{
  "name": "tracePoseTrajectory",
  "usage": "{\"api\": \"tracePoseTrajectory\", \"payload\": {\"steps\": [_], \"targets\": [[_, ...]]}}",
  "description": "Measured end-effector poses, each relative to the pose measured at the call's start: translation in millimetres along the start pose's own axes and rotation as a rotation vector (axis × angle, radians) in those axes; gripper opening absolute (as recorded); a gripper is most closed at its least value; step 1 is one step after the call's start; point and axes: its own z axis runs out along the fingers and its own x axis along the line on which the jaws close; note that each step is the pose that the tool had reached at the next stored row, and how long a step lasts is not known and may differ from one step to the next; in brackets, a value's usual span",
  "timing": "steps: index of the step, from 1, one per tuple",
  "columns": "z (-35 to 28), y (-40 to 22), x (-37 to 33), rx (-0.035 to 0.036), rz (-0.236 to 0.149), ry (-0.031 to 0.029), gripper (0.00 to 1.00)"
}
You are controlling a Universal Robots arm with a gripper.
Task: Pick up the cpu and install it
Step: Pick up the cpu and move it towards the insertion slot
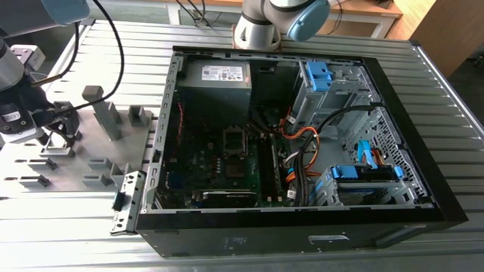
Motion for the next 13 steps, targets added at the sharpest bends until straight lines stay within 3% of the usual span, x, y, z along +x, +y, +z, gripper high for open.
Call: {"api": "tracePoseTrajectory", "payload": {"steps": [13], "targets": [[1.7, -0.1, 1.1, 0.0001, 0.000, 0.0002, 0.59]]}}
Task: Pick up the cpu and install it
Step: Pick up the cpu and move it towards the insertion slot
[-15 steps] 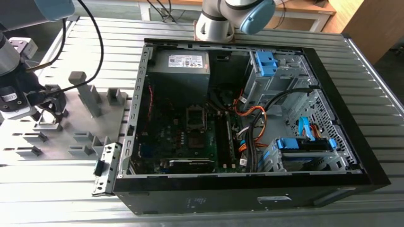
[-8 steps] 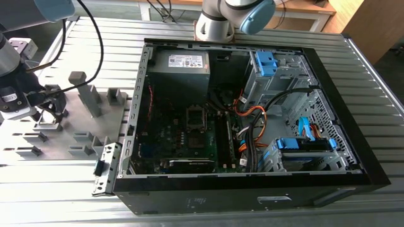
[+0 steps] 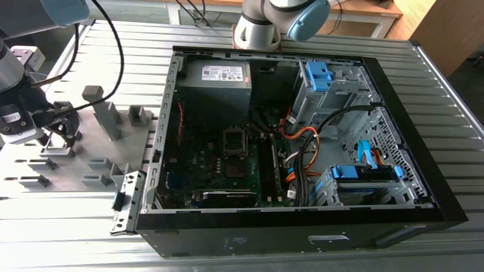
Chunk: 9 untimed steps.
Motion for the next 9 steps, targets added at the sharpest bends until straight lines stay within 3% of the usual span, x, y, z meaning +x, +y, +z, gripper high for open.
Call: {"api": "tracePoseTrajectory", "payload": {"steps": [9], "targets": [[0.1, 0.0, 0.0, 0.0000, 0.000, -0.0001, 0.57]]}}
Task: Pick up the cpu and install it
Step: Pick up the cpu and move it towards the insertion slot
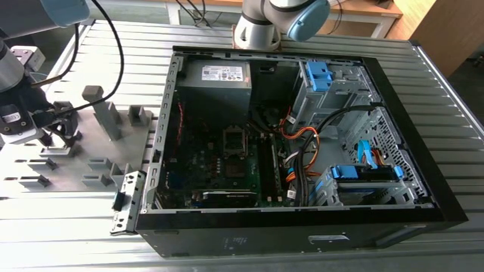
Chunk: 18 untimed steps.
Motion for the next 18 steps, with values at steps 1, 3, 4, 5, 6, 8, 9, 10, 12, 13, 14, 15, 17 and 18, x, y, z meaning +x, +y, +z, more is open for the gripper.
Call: {"api": "tracePoseTrajectory", "payload": {"steps": [1, 3, 4, 5, 6, 8, 9, 10, 12, 13, 14, 15, 17, 18], "targets": [[0.0, 0.0, 0.0, 0.0000, 0.000, 0.0000, 0.57], [0.0, 0.0, 0.0, 0.0000, 0.000, 0.0000, 0.51], [0.0, 0.0, 0.0, 0.0000, 0.000, 0.0001, 0.51], [0.0, 0.0, 0.0, 0.0000, 0.000, 0.0000, 0.51], [0.1, 0.0, 0.0, 0.0000, 0.000, 0.0000, 0.51], [0.1, 0.0, 0.0, 0.0000, 0.000, 0.0000, 0.51], [0.1, 0.0, 0.0, 0.0000, 0.000, 0.0000, 0.51], [0.1, 0.0, 0.0, 0.0000, 0.000, 0.0000, 0.51], [0.1, 0.0, 0.0, 0.0000, 0.000, 0.0000, 0.51], [0.1, 0.0, 0.0, 0.0000, 0.000, 0.0000, 0.51], [0.1, 0.0, 0.0, 0.0000, 0.000, 0.0000, 0.51], [0.2, 0.0, 0.0, 0.0000, 0.000, 0.0000, 0.52], [0.2, 0.0, 0.0, 0.0000, 0.000, 0.0000, 0.52], [0.2, 0.0, 0.0, 0.0000, 0.000, 0.0000, 0.58]]}}
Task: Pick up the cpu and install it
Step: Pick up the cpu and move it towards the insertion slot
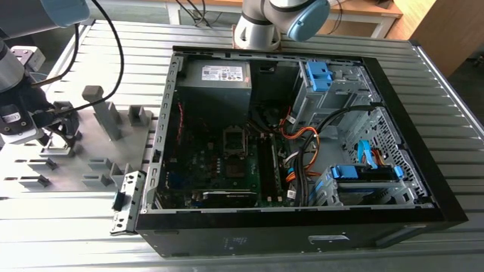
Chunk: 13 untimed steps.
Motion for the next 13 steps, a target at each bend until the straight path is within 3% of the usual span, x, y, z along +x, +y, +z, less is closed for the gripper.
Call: {"api": "tracePoseTrajectory", "payload": {"steps": [13], "targets": [[-0.4, 0.0, 0.0, -0.0001, 0.000, 0.0000, 0.58]]}}
